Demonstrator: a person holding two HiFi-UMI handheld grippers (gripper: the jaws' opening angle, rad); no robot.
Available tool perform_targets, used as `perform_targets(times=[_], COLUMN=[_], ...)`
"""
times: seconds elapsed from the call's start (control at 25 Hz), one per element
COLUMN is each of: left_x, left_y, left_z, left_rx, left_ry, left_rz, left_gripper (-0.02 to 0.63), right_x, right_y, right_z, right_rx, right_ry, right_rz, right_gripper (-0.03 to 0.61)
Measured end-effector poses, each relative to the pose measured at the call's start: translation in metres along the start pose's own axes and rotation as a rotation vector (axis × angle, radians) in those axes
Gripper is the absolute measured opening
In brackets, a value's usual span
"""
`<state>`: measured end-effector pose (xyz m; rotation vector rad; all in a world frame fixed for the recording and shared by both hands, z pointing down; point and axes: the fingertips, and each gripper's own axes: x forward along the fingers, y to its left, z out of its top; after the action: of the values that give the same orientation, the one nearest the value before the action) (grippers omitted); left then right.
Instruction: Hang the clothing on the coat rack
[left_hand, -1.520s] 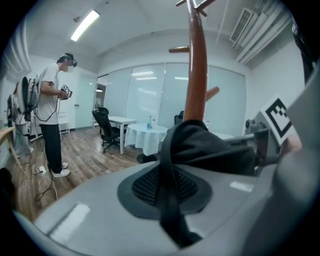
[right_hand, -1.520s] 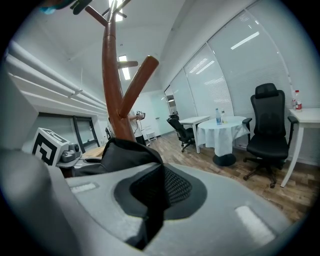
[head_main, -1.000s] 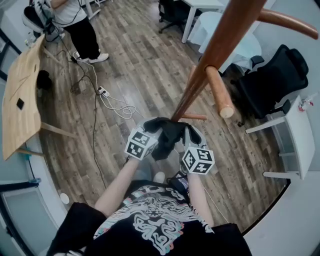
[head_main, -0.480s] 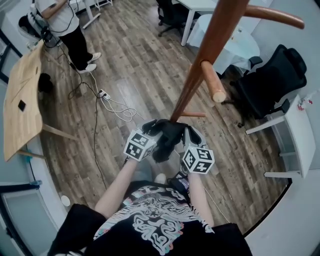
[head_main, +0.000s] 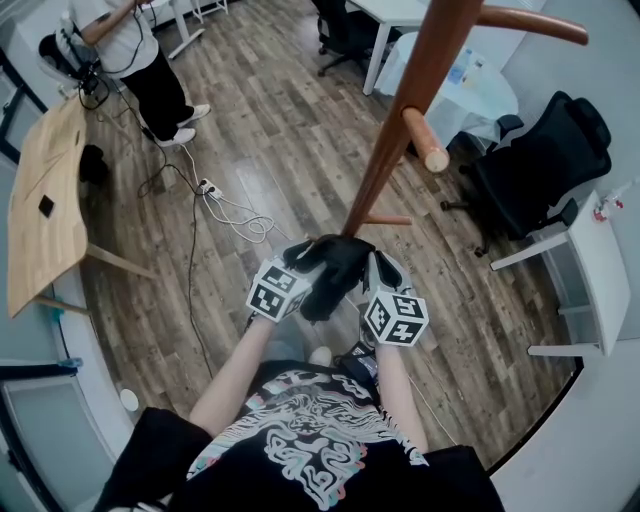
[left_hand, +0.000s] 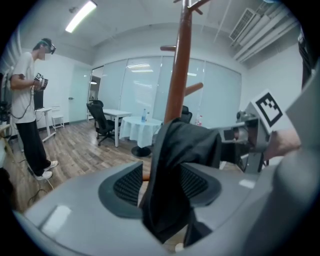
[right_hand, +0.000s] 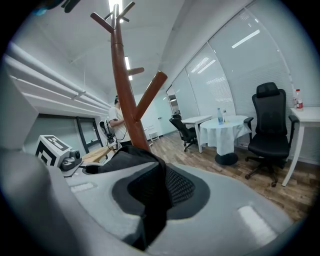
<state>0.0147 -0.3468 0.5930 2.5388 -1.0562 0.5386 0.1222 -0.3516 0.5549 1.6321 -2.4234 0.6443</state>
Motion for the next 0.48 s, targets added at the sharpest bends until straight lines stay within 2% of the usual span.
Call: perform_targets(times=[0.28,0.48], left_x=[-0.011,-0.020], left_y=[-0.002,-0.007], left_z=[-0.009,0.000], left_rx=[0.012,-0.012], left_ry=[0.004,-0.019], left_rz=[0.026,0.034], left_gripper=[0.207,0.207], right_x=[-0.010,-0.014], right_y=[0.010,0.015], right_z=[-0.001,0.001], right_rx=[-0.017,-0.034], right_ry=[-0.009,-0.005], right_rz=[0.017,0.034], right_gripper=[0.038,0.038])
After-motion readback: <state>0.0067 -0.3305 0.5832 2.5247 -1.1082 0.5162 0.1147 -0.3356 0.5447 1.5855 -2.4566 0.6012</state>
